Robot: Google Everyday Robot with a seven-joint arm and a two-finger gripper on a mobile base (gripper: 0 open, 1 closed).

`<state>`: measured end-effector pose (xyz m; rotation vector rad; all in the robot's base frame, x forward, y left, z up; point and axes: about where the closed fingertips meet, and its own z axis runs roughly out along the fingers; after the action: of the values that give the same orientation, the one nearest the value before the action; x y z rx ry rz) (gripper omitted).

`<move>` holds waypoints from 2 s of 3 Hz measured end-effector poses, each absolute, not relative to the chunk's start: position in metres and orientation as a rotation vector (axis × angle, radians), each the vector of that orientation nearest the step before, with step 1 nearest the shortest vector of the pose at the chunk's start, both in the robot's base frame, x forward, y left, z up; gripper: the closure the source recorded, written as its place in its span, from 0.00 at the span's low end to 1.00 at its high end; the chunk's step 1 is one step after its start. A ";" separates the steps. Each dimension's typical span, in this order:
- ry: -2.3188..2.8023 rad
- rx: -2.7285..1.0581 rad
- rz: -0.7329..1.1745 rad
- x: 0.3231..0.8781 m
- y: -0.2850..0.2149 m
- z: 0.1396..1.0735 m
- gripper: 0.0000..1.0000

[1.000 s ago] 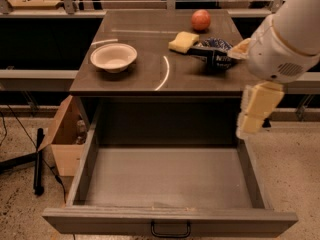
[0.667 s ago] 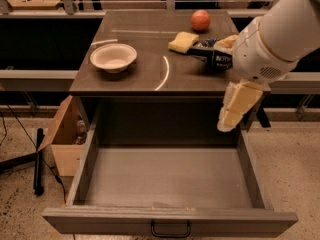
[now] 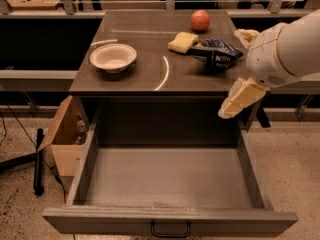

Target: Place blue chip bag into top drawer

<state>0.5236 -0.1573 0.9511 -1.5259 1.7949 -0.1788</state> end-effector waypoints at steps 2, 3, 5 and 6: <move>1.777 -1.224 -0.362 0.566 -0.190 0.986 0.00; 1.777 -1.221 -0.354 0.566 -0.188 0.987 0.00; 1.743 -1.139 -0.452 0.620 -0.177 0.985 0.00; 1.739 -1.084 -0.485 0.658 -0.178 0.980 0.00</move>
Offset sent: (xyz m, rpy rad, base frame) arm 0.0197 -0.0186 0.0100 0.0140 -0.0932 -0.0973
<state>0.6580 -0.1779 0.9801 -1.0844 1.7392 -0.4851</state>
